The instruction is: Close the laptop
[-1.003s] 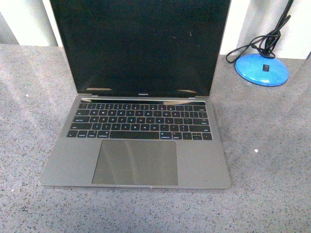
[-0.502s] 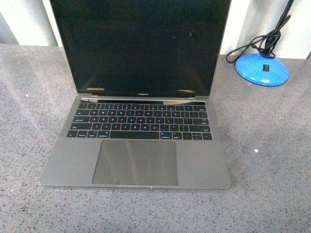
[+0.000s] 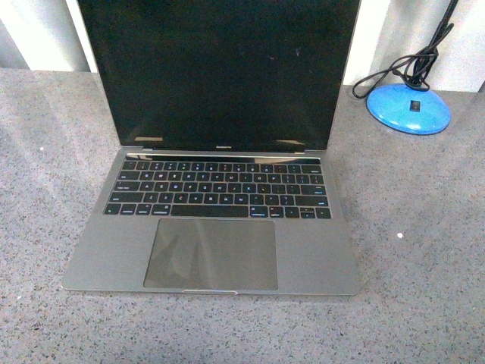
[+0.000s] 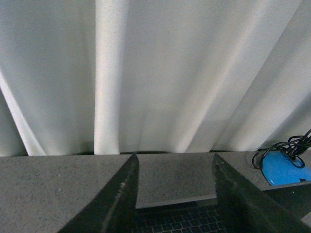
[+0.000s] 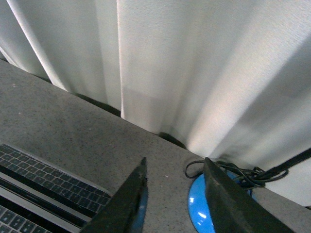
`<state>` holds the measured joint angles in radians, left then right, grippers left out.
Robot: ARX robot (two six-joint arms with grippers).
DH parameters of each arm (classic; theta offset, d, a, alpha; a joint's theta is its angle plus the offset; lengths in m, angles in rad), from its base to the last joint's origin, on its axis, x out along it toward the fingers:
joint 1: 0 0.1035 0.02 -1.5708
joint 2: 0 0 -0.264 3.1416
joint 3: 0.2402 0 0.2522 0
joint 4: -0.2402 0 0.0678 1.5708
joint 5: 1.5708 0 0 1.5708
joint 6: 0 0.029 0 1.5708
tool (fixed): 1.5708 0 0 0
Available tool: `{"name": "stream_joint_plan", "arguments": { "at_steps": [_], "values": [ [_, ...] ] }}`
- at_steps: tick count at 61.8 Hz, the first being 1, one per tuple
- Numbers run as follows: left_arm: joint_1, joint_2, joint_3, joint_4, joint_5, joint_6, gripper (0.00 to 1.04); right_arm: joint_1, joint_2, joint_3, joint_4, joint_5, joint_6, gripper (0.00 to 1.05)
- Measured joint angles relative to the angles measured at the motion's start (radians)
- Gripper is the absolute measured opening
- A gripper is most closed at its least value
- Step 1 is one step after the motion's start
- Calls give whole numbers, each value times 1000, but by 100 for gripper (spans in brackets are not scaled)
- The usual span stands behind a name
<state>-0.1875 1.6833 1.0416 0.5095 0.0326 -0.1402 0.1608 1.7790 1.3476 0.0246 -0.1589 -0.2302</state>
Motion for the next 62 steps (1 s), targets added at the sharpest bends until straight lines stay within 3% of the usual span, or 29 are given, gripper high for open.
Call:
{"name": "stream_joint_plan", "arguments": {
  "at_steps": [11, 13, 24, 62],
  "values": [
    [-10, 54, 89, -92, -11, 0, 9, 9, 62, 74, -26, -16, 41, 2],
    [-10, 61, 98, -112, -13, 1, 3, 10, 72, 81, -28, -16, 42, 1],
    [-9, 94, 126, -189, -21, -6, 4, 20, 118, 104, -29, -17, 58, 1],
    [-12, 117, 118, -201, -40, -26, 4, 47, 181, 114, 0, -36, 66, 1]
  ]
}}
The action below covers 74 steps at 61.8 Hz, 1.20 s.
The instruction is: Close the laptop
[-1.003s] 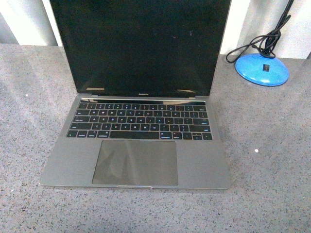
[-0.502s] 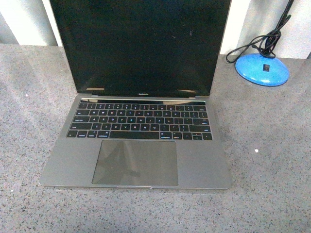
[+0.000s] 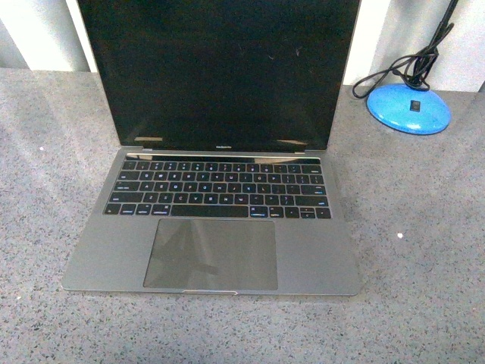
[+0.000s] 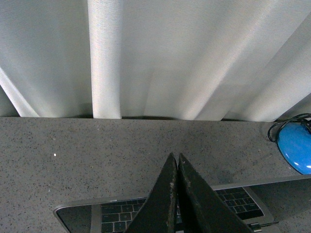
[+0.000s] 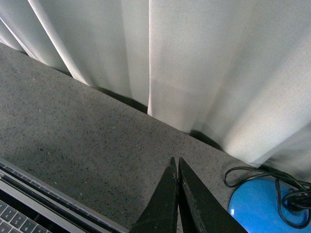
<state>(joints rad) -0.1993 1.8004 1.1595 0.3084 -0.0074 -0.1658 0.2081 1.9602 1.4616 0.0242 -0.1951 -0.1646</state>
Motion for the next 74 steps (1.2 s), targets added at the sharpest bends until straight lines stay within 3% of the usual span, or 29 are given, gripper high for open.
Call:
{"name": "stream_joint_plan", "arguments": {
  "at_steps": [50, 74],
  "values": [
    [14, 48, 29, -35, 0, 23, 4, 50, 82, 95, -21, -14, -2, 1],
    [38, 26, 30, -87, 4, 25, 4, 71, 51, -3, 22, 27, 44, 1]
  ]
}}
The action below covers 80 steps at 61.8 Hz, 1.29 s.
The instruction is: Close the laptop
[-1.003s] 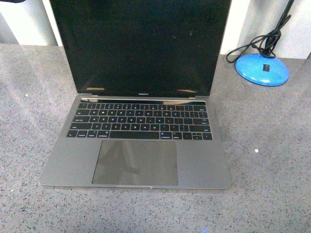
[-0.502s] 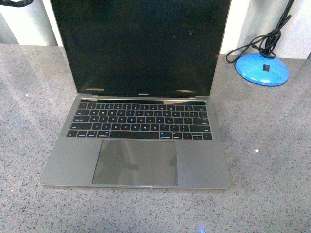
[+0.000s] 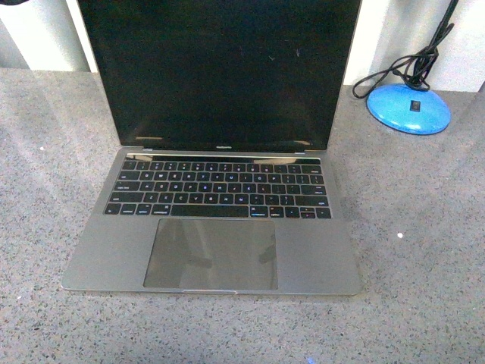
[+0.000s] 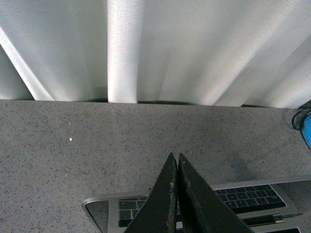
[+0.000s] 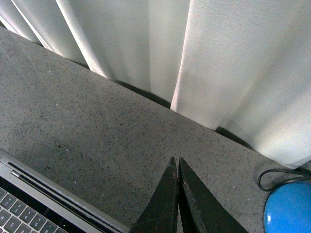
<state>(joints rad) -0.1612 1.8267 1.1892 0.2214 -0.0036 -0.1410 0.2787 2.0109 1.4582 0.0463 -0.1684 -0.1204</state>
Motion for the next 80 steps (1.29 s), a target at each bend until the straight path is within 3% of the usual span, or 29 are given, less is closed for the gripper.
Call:
{"name": "stream_joint_plan", "arguments": {
  "at_steps": [39, 80],
  "values": [
    [-4, -2, 12, -26, -2, -23, 4, 30, -49, -63, 6, 42, 43, 1],
    [-16, 34, 53, -53, 3, -14, 4, -24, -54, -90, 25, 8, 82, 1]
  ]
}}
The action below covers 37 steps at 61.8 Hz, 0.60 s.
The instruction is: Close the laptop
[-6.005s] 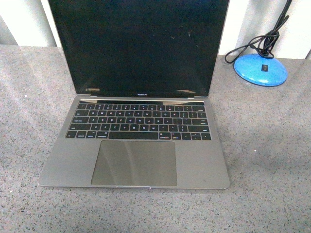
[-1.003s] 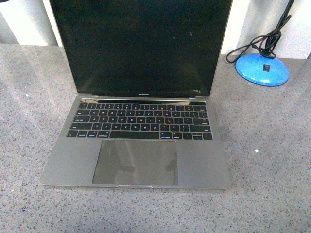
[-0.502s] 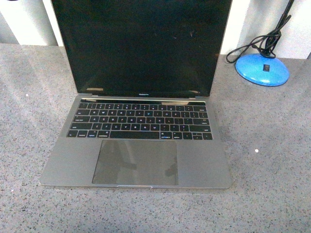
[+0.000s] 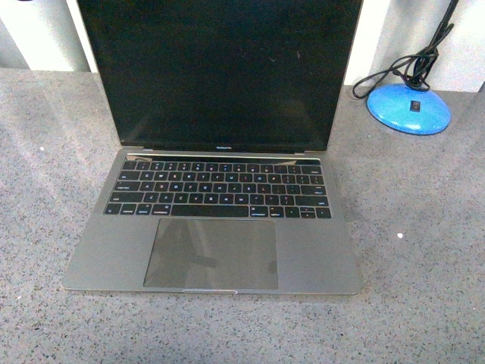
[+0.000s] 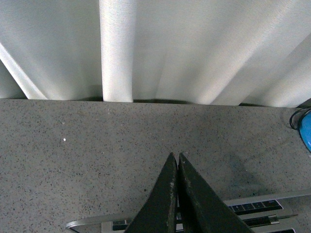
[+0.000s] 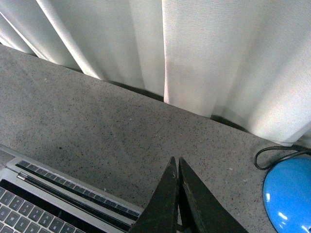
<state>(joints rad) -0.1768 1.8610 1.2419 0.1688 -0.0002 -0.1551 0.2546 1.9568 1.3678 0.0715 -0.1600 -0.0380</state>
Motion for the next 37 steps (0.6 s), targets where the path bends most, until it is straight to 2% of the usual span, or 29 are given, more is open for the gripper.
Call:
{"name": "stream_joint_plan", "arguments": {
  "at_steps": [37],
  "values": [
    [26, -69, -49, -83, 37, -40, 4, 45, -65, -78, -1, 69, 53, 1]
  ]
}}
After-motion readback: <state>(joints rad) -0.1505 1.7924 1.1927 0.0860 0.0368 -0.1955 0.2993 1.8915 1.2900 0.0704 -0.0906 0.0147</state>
